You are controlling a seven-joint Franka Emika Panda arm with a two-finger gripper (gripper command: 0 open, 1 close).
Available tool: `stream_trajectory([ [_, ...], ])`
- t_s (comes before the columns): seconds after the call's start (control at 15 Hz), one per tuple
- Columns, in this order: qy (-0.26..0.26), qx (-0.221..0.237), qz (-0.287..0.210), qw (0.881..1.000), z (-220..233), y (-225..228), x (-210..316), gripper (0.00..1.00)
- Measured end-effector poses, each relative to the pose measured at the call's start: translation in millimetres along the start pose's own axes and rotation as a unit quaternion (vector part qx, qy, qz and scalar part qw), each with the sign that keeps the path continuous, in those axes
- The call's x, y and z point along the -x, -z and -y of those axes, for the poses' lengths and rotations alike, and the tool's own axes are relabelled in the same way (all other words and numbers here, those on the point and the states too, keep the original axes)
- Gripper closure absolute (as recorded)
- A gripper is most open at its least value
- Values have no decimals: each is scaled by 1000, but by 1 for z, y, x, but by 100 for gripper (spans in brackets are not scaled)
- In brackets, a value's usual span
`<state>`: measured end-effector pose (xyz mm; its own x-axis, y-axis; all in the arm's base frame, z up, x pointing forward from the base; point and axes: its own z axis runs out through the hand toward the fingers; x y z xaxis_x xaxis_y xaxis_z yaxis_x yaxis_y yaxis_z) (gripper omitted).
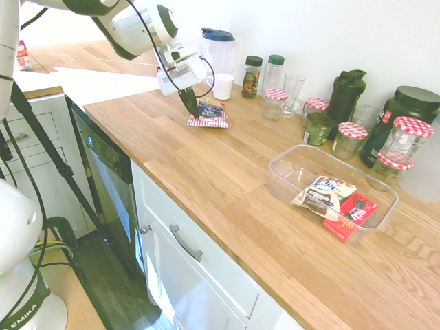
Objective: Put the chip bag into the container
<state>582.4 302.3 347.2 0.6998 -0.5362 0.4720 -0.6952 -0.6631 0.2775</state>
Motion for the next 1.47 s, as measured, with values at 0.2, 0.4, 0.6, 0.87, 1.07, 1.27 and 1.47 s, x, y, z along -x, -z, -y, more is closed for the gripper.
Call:
stream_trajectory([
  [0.2, -38, -14, -4, 999, -40, 23, -41, 100],
  [0.4, -84, -31, 4, 996, -102, 38, -96, 100],
  [0.6, -122, -45, 10, 991, -179, 36, -155, 100],
  [0.87, -158, -59, 27, 985, -288, 0, -213, 100],
  [1.07, -172, -61, 47, 982, -353, -60, -228, 100],
  [1.27, -178, -62, 64, 980, -398, -113, -233, 100],
  [1.47, -179, -62, 73, 979, -422, -151, -240, 100],
])
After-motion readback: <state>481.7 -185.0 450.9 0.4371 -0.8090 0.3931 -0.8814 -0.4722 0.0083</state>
